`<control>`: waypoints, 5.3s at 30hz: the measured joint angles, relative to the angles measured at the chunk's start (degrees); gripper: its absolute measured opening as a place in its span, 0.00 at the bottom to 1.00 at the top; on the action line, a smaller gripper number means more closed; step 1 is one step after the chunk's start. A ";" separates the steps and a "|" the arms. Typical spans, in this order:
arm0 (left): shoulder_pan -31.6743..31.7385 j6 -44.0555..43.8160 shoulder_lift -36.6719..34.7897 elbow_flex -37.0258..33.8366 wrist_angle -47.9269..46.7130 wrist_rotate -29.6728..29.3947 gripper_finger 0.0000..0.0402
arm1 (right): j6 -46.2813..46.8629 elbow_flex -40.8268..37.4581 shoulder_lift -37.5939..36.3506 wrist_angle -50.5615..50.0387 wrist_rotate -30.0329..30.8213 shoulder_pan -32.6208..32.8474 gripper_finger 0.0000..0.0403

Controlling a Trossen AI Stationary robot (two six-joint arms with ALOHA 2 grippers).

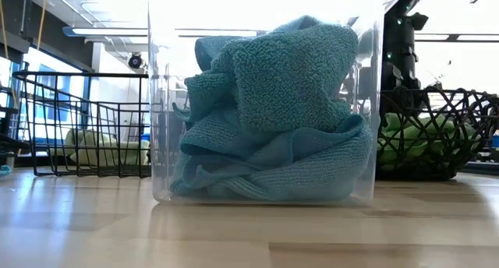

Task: Sort microfiber towel by color & place in baskets

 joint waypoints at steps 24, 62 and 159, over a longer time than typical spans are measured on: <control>0.02 -0.34 -0.02 0.00 -0.04 0.00 0.54 | -8.19 24.83 -13.53 -11.50 9.08 2.26 0.59; 4.14 -9.21 -1.00 9.77 -31.46 -20.31 0.54 | -18.69 1.05 -21.62 64.52 11.05 12.87 0.59; 64.44 -42.07 -15.05 -22.29 -11.39 4.72 0.00 | -10.98 1.07 -21.59 64.56 10.02 12.22 0.59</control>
